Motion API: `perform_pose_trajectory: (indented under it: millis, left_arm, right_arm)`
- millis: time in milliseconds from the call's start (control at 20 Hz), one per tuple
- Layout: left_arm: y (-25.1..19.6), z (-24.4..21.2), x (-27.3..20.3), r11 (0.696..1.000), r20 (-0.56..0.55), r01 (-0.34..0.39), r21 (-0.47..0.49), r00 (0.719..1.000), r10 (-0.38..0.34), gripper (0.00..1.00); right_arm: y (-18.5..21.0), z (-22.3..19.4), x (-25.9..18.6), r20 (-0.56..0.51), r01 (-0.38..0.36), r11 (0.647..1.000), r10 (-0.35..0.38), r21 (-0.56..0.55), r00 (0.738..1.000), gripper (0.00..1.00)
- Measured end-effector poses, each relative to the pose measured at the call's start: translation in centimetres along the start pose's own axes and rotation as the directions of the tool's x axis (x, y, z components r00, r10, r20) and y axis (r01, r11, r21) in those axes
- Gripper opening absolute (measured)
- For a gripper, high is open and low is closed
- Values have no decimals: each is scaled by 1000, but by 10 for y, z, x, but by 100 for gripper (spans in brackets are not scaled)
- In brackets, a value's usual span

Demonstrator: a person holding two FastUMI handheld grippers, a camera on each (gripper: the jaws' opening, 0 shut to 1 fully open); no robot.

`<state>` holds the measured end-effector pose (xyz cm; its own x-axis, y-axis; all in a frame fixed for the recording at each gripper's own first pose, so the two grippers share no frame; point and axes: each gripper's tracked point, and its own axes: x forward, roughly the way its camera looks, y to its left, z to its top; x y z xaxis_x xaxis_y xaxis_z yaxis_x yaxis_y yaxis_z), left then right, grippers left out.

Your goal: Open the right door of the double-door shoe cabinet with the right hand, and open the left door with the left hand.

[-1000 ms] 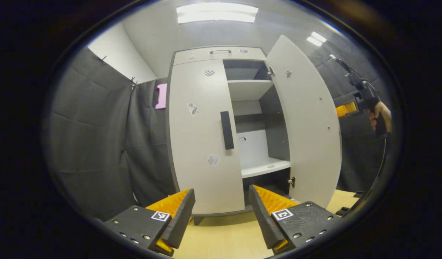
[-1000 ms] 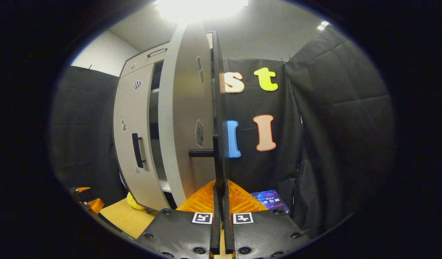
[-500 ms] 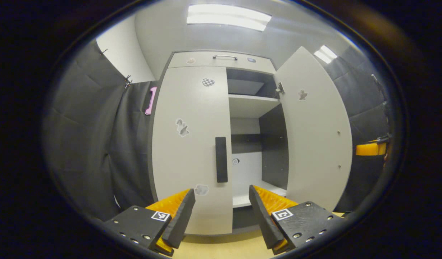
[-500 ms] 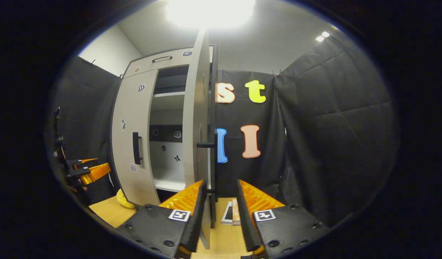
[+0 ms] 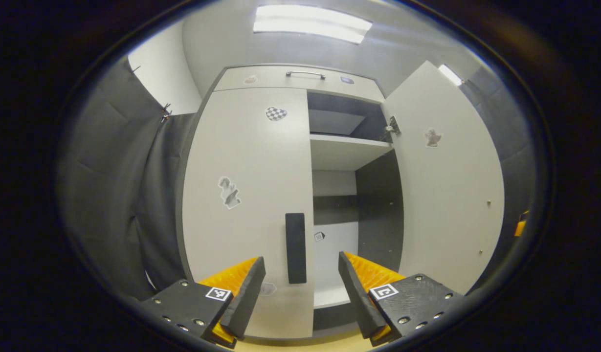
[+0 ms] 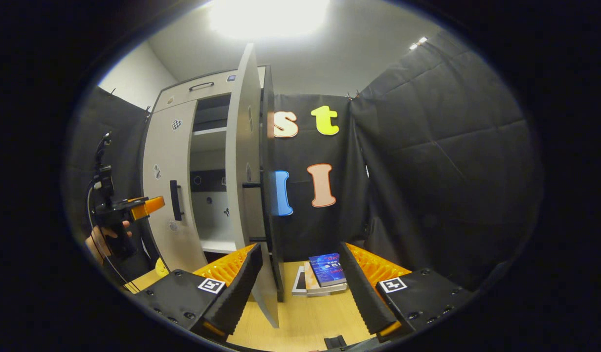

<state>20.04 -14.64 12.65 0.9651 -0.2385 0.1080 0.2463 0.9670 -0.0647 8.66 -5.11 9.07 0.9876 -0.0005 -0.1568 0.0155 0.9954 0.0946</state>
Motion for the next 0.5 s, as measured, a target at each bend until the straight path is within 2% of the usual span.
perform_pose_trajectory:
  millis: [50, 150, 250, 450, 500]
  left_arm:
    - [2, 0, 9, 1000, -2, -7, 7, 1000, 7, 87]
    - [4, -4, 28, 999, -12, -23, 22, 1000, 23, 87]
    - [8, -10, 48, 999, -28, -32, 19, 999, 33, 87]
    - [17, -26, 80, 998, -88, -55, 3, 995, 55, 87]
    - [19, -30, 88, 998, -106, -56, -2, 993, 56, 87]
  right_arm:
    - [-3, -1, -3, -4, 8, 1000, -8, 5, 1000, 95]
    - [-9, -3, -7, -8, 20, 1000, -20, 22, 1000, 98]
    - [-19, -9, -10, -17, 40, 999, -40, 34, 999, 94]
    - [-38, -23, -15, -55, 92, 994, -89, 52, 995, 98]
    - [-40, -28, -15, -65, 100, 993, -96, 57, 993, 94]
